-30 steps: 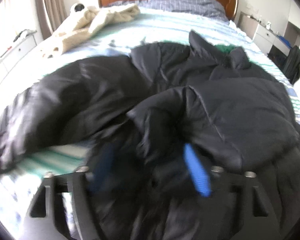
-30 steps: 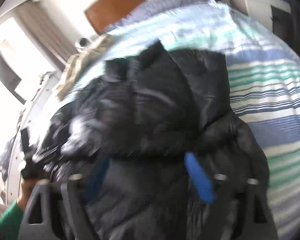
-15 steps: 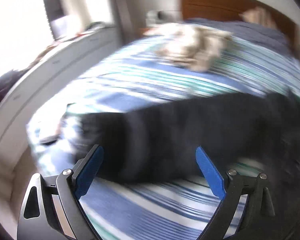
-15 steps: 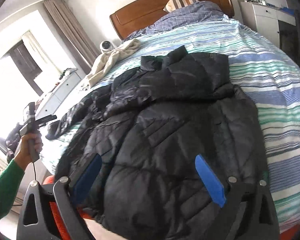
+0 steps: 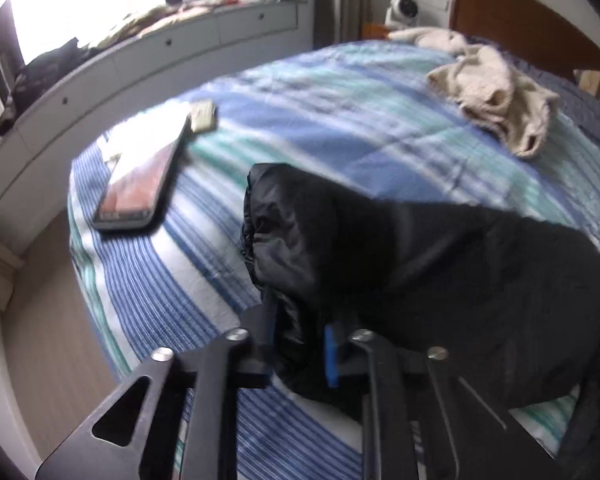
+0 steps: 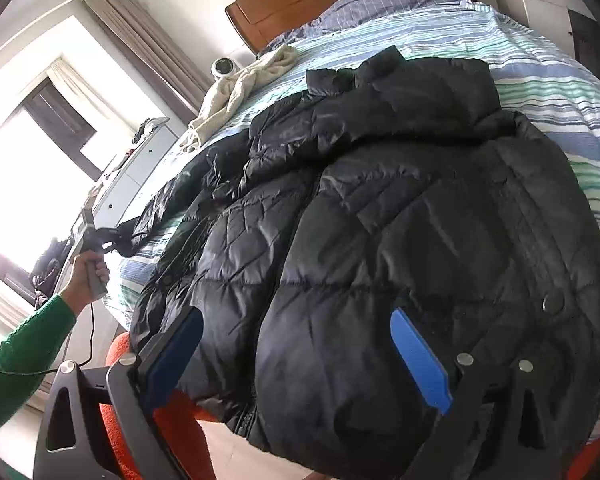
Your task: Fold large clothes
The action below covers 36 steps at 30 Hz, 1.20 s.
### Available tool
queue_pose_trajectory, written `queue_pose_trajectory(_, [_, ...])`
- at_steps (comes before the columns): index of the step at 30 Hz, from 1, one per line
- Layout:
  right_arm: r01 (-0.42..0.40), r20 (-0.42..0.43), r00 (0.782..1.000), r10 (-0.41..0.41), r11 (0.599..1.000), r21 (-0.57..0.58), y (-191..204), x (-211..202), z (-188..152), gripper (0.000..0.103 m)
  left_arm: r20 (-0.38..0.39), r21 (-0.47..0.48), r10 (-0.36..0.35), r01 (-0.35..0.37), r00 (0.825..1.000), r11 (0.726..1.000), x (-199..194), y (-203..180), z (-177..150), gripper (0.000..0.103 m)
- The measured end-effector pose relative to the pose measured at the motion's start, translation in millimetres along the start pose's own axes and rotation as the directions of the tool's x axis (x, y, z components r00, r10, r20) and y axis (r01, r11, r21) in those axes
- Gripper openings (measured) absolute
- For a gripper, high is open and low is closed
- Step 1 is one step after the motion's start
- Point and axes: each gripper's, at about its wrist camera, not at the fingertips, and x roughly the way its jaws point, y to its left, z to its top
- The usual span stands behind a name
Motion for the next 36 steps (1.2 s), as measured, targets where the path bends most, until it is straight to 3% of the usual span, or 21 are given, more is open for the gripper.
queue_pose_trajectory(3, [-0.002,0.019,1.0,0.002,1.0,0.004,-1,-8,-2,0.097,0.1,0.059,-0.04,0.035,0.994,0.998,-47,-27,17,0.012])
queue_pose_trajectory(5, [-0.013,0.051,0.999,0.012,1.0,0.01,-3,-17,-2,0.097,0.17,0.108,-0.107,0.089,0.98,0.99,-86,-52,32,0.012])
queue_pose_trajectory(8, [-0.022,0.091,0.996,0.019,0.999,0.038,-9,-27,-2,0.097,0.269,0.234,-0.254,0.193,0.929,0.953,-162,-107,45,0.012])
queue_pose_trajectory(11, [-0.019,0.125,0.992,0.01,0.998,0.068,-17,-36,-2,0.097,0.318,0.398,-0.424,0.286,0.848,0.871,-235,-171,37,0.012])
queue_pose_trajectory(13, [-0.018,0.149,0.989,0.005,0.996,0.084,-23,-43,-3,0.097,0.297,0.507,-0.542,0.351,0.786,0.787,-277,-220,14,0.012])
queue_pose_trajectory(14, [-0.013,0.163,0.987,-0.002,0.996,0.092,-26,-48,-4,0.097,0.281,0.536,-0.575,0.372,0.768,0.758,-287,-235,5,0.012])
queue_pose_trajectory(16, [0.001,0.18,0.983,-0.021,0.994,0.107,-33,-56,-6,0.097,0.218,0.611,-0.655,0.422,0.723,0.67,-309,-281,-30,0.012])
queue_pose_trajectory(17, [0.01,0.187,0.982,-0.031,0.994,0.113,-37,-60,-8,0.097,0.197,0.631,-0.671,0.431,0.715,0.645,-311,-296,-42,0.012])
queue_pose_trajectory(19, [0.028,0.2,0.978,-0.055,0.991,0.134,-46,-68,-13,0.097,0.118,0.678,-0.693,0.452,0.711,0.579,-308,-340,-83,0.012])
queue_pose_trajectory(21, [0.045,0.204,0.976,-0.076,0.987,0.155,-56,-76,-17,0.097,0.034,0.693,-0.689,0.48,0.724,0.538,-293,-372,-117,0.012])
queue_pose_trajectory(26, [0.099,0.22,0.966,-0.137,0.979,0.178,-76,-93,-22,0.097,-0.136,0.73,-0.597,0.488,0.791,0.479,-234,-429,-207,0.019])
queue_pose_trajectory(28, [0.109,0.22,0.964,-0.149,0.977,0.184,-82,-94,-17,0.097,-0.154,0.741,-0.58,0.482,0.8,0.467,-223,-431,-230,0.042])
queue_pose_trajectory(29, [0.112,0.218,0.964,-0.152,0.976,0.188,-84,-93,-13,0.097,-0.144,0.753,-0.577,0.467,0.804,0.462,-223,-429,-243,0.074])
queue_pose_trajectory(30, [0.107,0.221,0.964,-0.149,0.976,0.191,-86,-92,-7,0.097,-0.137,0.766,-0.577,0.455,0.805,0.454,-226,-423,-252,0.095])
queue_pose_trajectory(33, [0.073,0.23,0.966,-0.12,0.977,0.201,-89,-81,13,0.097,-0.168,0.795,-0.626,0.48,0.761,0.37,-242,-392,-267,0.099])
queue_pose_trajectory(34, [0.058,0.228,0.968,-0.106,0.977,0.206,-90,-74,20,0.097,-0.176,0.809,-0.631,0.477,0.755,0.345,-247,-377,-270,0.099])
queue_pose_trajectory(36, [0.017,0.215,0.975,-0.064,0.977,0.214,-90,-59,38,0.097,-0.184,0.812,-0.624,0.475,0.76,0.339,-248,-355,-270,0.099])
